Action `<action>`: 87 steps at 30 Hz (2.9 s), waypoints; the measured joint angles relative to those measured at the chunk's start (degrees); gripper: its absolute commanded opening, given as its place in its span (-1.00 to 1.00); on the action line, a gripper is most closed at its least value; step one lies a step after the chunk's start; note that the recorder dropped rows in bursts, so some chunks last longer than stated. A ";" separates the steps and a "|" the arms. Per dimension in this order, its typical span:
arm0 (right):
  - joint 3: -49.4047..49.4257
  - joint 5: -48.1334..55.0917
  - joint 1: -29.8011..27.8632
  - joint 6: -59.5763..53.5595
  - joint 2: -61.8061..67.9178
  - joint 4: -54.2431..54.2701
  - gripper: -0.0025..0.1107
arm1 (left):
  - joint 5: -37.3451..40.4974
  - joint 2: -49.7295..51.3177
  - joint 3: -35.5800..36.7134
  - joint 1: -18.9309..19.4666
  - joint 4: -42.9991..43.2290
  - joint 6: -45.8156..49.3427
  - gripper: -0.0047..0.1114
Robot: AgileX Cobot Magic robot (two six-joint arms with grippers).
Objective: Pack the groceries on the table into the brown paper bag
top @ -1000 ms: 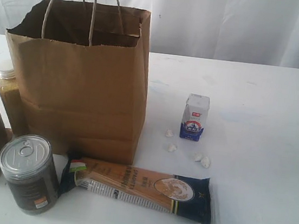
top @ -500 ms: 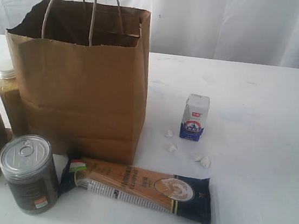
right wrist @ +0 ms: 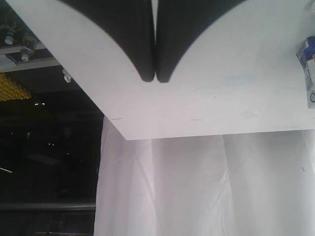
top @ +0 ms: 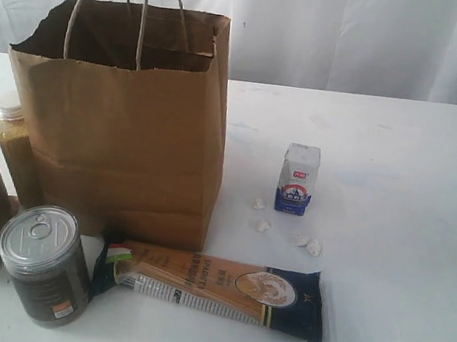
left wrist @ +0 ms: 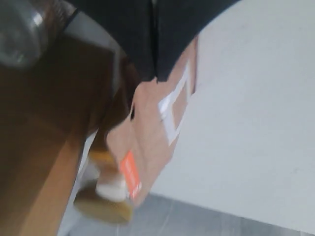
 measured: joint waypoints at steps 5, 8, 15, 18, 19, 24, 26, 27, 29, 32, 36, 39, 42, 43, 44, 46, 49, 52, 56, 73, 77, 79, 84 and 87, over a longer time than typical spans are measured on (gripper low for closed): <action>0.00 0.00 0.00 0.00 0.00 0.00 -0.96 | -12.08 0.00 0.00 0.00 -6.87 -6.08 -0.92; 0.00 0.00 0.00 0.00 0.00 0.00 -0.96 | -19.22 -0.03 0.00 0.00 -7.55 -6.73 -0.92; 0.00 0.00 0.00 0.00 0.00 0.00 -0.96 | -38.52 -0.13 0.00 0.00 -7.55 -6.96 -0.92; 0.00 0.41 0.00 0.00 0.00 0.00 -0.96 | -38.33 -0.13 0.00 0.00 -7.55 -6.96 -0.92; 0.00 2.02 0.00 0.00 0.00 0.00 -0.96 | -37.38 -0.13 0.00 0.00 -7.55 -6.96 -0.92; 0.04 10.81 0.00 0.11 0.00 0.00 -0.96 | -33.41 -0.13 0.00 0.00 -7.55 -3.91 -0.92; 0.04 11.05 0.00 0.11 0.00 0.00 -0.96 | -33.99 -0.13 0.00 0.00 -7.55 -0.33 -0.92; 0.04 11.14 0.00 0.11 0.00 0.00 -0.96 | -34.83 -0.13 0.00 0.00 -7.55 1.53 -0.92; 0.04 11.29 0.00 0.11 0.00 0.00 -0.96 | -36.86 -0.13 0.00 0.00 -7.55 3.90 -0.92; 0.04 11.47 0.00 0.11 0.00 0.00 -0.96 | -37.74 -0.13 -4.24 0.00 -7.55 6.94 -0.92; 0.04 11.47 0.00 0.23 0.00 0.00 -0.96 | -38.37 3.33 -17.78 0.00 -1.17 7.08 -0.92; 0.04 11.57 0.00 0.23 0.00 0.00 -0.96 | -38.86 10.16 -27.35 0.00 10.28 7.08 -0.92; 0.04 11.57 0.00 0.23 0.00 0.00 -0.96 | -34.81 17.93 -33.70 0.00 22.56 8.80 -0.92; 0.04 11.57 0.00 0.23 0.00 0.00 -0.96 | -31.28 20.76 -34.55 0.00 24.28 10.45 -0.92; 0.04 11.61 0.00 0.23 0.00 0.00 -0.96 | -25.87 23.30 -34.85 0.00 25.32 12.59 -0.92; 0.04 11.70 0.00 0.23 0.00 0.00 -0.96 | -15.96 27.86 -34.94 0.00 25.88 14.83 -0.92; 0.04 11.70 0.00 0.23 0.00 0.00 -0.96 | -6.50 32.78 -34.13 0.00 25.89 14.67 -0.92; 0.04 11.70 0.00 0.23 0.00 0.00 -0.96 | 2.24 36.73 -33.71 0.00 24.40 10.08 -0.92; 0.04 11.70 0.00 0.23 0.00 0.00 -0.96 | 17.31 41.93 -35.81 0.00 23.79 4.99 -0.92; 0.04 11.74 0.00 0.23 0.00 0.00 -0.96 | 39.14 57.19 -62.31 -3.16 4.00 25.23 -0.36; 0.04 11.74 0.00 0.23 0.00 0.00 -0.96 | 36.56 62.30 -59.38 -3.16 3.89 25.60 0.20; 0.04 11.74 0.00 0.23 0.00 0.00 -0.96 | 33.74 64.88 -56.85 -3.16 3.89 25.60 0.41; 0.04 11.74 0.00 0.23 0.00 0.00 -0.96 | 30.15 67.72 -53.55 -3.16 3.28 25.60 0.60; 0.04 11.74 0.00 0.23 0.00 0.00 -0.96 | 30.40 67.77 -53.31 -3.16 2.88 25.24 0.60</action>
